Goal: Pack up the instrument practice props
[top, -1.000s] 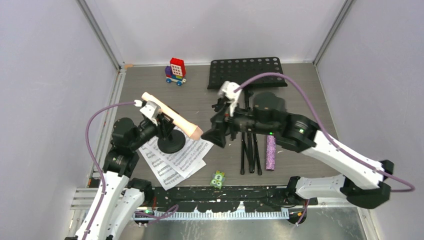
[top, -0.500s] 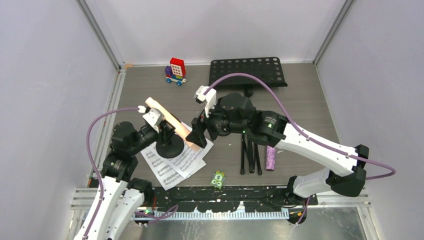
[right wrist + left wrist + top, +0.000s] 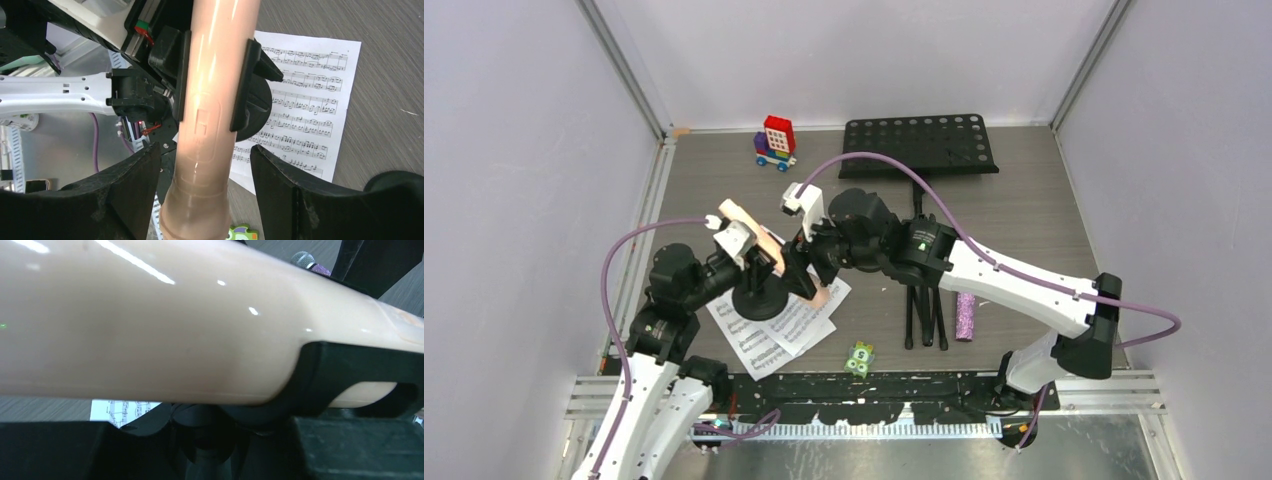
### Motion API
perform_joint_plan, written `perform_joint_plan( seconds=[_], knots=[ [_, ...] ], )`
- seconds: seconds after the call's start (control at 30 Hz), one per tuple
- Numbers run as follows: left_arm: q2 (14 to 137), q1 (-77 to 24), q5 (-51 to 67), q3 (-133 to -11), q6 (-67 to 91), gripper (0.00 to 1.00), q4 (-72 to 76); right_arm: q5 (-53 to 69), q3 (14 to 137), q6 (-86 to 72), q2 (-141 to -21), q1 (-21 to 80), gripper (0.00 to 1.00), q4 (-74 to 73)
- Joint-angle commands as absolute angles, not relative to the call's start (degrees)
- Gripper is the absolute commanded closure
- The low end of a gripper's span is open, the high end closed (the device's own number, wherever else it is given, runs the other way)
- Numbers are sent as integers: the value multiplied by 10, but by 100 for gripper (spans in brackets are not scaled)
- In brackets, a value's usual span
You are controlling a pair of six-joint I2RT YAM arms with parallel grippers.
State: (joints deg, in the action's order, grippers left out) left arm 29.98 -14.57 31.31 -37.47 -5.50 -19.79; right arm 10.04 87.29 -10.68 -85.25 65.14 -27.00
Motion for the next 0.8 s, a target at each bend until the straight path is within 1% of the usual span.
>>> perform_joint_plan(
  seconds=[0.0,0.07,0.33,0.4,0.47,0.53,0.67,0.73,0.77],
  knots=[
    [284,-148,319,-389,-67,100,-168,120,909,-104,-869,659,32,-240],
    [278,-148,312,-387,-69,100,-169,121,910,-103,-876,662,35,-240],
    [278,-148,314,-386,-69,100,-173,118,901,-95,-891,667,43,-238],
    [278,-148,313,-387,-71,100,-174,111,905,-93,-896,668,47,-237],
    [278,-148,311,-387,-72,100,-175,107,909,-92,-902,669,53,-238],
    [279,-148,309,-387,-72,100,-176,107,912,-89,-903,670,63,-242],
    [280,-148,297,-388,-70,100,-180,102,897,-87,-893,671,87,-240],
    [276,-148,285,-388,-67,100,-181,95,882,-88,-884,671,96,-237],
    [273,-148,273,-388,-66,100,-181,93,873,-88,-880,672,99,-238]
  ],
)
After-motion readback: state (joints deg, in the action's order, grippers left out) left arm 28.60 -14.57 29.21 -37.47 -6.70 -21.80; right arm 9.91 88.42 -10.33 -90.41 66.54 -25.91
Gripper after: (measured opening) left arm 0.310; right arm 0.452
